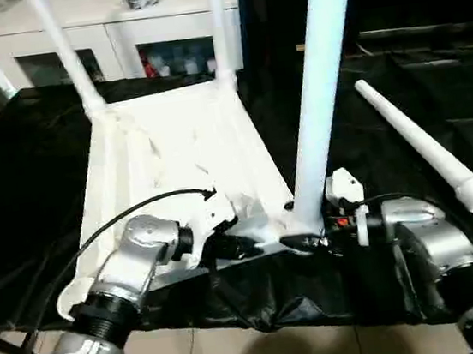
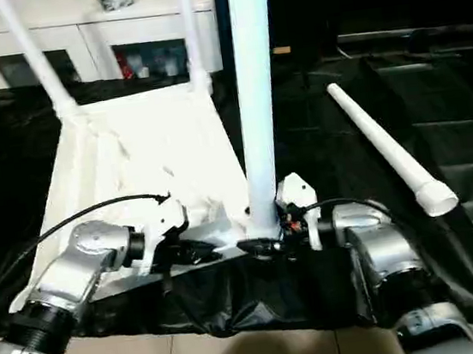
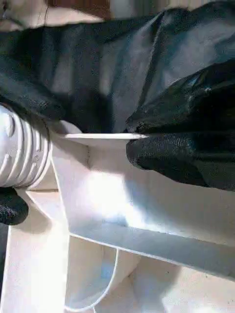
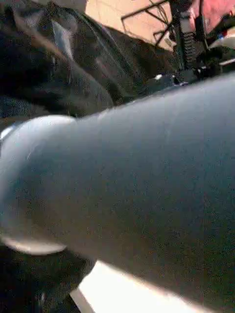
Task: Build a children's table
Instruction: Rotate leg to tighten
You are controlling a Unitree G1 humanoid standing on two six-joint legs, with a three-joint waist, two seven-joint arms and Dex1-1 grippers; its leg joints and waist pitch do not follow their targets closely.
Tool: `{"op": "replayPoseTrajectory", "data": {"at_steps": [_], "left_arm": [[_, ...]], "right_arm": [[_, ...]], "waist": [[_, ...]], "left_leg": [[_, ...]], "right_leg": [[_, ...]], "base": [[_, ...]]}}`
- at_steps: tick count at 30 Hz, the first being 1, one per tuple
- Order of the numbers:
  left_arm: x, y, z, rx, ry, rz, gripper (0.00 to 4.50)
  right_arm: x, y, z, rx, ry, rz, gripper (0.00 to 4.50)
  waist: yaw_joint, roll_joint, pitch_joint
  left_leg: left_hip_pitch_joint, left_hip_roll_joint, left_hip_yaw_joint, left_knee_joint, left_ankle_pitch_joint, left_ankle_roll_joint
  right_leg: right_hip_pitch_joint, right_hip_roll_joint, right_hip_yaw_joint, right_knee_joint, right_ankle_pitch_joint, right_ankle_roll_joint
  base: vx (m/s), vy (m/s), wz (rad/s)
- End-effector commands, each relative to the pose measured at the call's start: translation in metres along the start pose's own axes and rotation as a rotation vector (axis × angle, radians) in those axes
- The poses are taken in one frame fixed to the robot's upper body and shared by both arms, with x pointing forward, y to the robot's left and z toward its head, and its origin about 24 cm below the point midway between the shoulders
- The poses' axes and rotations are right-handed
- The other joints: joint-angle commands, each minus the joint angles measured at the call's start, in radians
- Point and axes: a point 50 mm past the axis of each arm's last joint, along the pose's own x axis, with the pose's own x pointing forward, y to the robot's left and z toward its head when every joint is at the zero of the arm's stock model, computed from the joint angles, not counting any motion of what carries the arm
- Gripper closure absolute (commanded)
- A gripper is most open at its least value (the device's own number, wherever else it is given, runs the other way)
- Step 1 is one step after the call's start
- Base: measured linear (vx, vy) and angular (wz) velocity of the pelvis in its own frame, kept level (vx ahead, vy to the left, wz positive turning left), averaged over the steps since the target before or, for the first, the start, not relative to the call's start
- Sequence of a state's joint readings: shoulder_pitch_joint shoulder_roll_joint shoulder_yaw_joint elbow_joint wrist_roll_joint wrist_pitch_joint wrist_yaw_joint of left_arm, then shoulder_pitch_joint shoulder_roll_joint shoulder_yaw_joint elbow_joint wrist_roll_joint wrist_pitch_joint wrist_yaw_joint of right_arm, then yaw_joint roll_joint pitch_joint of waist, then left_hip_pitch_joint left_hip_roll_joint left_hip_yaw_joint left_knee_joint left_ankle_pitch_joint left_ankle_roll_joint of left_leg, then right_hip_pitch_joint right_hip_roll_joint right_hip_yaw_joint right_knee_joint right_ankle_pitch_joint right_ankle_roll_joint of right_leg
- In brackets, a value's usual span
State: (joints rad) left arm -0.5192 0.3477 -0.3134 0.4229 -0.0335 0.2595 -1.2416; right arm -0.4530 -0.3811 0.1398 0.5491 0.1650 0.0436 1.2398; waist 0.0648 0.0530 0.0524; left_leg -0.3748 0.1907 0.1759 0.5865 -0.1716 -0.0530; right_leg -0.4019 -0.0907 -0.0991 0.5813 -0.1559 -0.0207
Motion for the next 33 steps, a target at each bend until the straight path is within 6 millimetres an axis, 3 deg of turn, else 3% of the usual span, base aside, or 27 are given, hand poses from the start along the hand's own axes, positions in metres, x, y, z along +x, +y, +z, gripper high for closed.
{"op": "replayPoseTrajectory", "data": {"at_steps": [1,9,12,15,16,17,20,22,27,28,33], "left_arm": [[0.002,-0.005,0.009,0.031,-0.022,-0.065,4.50],[0.001,-0.004,0.008,0.029,-0.022,-0.056,4.50],[0.005,0.002,0.013,0.031,-0.059,0.029,4.50],[0.013,0.010,0.020,0.035,-0.097,0.146,4.50],[0.016,0.012,0.023,0.035,-0.104,0.194,4.50],[0.019,0.015,0.026,0.033,-0.108,0.232,4.50],[0.036,0.024,0.042,-0.015,-0.141,0.395,4.50],[0.040,0.026,0.047,-0.026,-0.155,0.436,4.50],[0.051,0.025,0.056,-0.023,-0.186,0.459,4.50],[0.053,0.023,0.056,-0.018,-0.191,0.447,4.50],[0.048,0.020,0.050,0.020,-0.182,0.392,4.50]], "right_arm": [[0.000,0.005,0.000,-0.001,0.009,0.045,1.35],[0.003,0.008,-0.003,0.003,0.023,0.060,1.71],[0.010,0.011,-0.007,0.031,0.013,0.025,1.74],[0.021,0.003,-0.012,0.076,0.026,-0.136,1.74],[0.026,-0.002,-0.014,0.083,0.028,-0.223,1.74],[0.029,-0.008,-0.015,0.089,0.030,-0.313,1.74],[0.048,-0.021,-0.016,0.200,-0.021,-0.596,1.74],[0.054,-0.021,-0.015,0.204,-0.022,-0.637,1.74],[0.069,-0.019,-0.008,0.206,-0.063,-0.656,1.74],[0.071,-0.018,-0.005,0.200,-0.087,-0.642,1.18],[0.062,-0.019,-0.004,0.145,-0.100,-0.574,0.78]], "waist": [[0.000,-0.015,-0.070],[0.002,-0.020,-0.071],[0.003,-0.019,-0.071],[-0.003,-0.022,-0.068],[-0.010,-0.020,-0.064],[-0.019,-0.024,-0.063],[-0.043,-0.022,-0.062],[-0.048,-0.022,-0.062],[-0.049,-0.021,-0.070],[-0.047,-0.020,-0.072],[-0.045,-0.020,-0.070]], "left_leg": [[0.014,0.040,-0.005,-0.063,-0.230,0.090],[0.010,0.039,-0.007,-0.062,-0.212,0.088],[0.009,0.039,-0.006,-0.061,-0.205,0.091],[0.010,0.038,-0.010,-0.065,-0.230,0.070],[0.012,0.037,-0.011,-0.067,-0.253,0.057],[0.009,0.033,-0.013,-0.068,-0.276,0.042],[0.012,0.027,-0.019,-0.066,-0.323,0.016],[0.014,0.025,-0.017,-0.065,-0.322,0.024],[0.008,0.027,-0.012,-0.062,-0.273,0.064],[0.006,0.028,-0.010,-0.060,-0.248,0.077],[0.005,0.028,-0.009,-0.060,-0.247,0.092]], "right_leg": [[0.050,-0.055,0.047,-0.068,-0.300,-0.207],[0.053,-0.056,0.047,-0.065,-0.294,-0.202],[0.051,-0.057,0.048,-0.065,-0.290,-0.201],[0.053,-0.058,0.045,-0.071,-0.342,-0.184],[0.048,-0.059,0.045,-0.076,-0.384,-0.175],[0.051,-0.059,0.042,-0.080,-0.427,-0.159],[0.050,-0.061,0.035,-0.090,-0.513,-0.123],[0.046,-0.059,0.035,-0.097,-0.515,-0.115],[0.049,-0.057,0.041,-0.085,-0.391,-0.154],[0.051,-0.057,0.042,-0.078,-0.334,-0.177],[0.054,-0.058,0.041,-0.079,-0.331,-0.188]], "base": [[0.000,0.000,0.00],[0.000,0.000,0.00],[0.000,0.000,0.00],[0.000,0.000,0.00],[0.000,0.000,0.00],[0.000,0.000,0.00],[0.000,0.000,0.00],[0.000,0.000,0.00],[0.000,0.000,0.00],[0.000,0.000,0.00],[0.000,0.000,0.00]]}}
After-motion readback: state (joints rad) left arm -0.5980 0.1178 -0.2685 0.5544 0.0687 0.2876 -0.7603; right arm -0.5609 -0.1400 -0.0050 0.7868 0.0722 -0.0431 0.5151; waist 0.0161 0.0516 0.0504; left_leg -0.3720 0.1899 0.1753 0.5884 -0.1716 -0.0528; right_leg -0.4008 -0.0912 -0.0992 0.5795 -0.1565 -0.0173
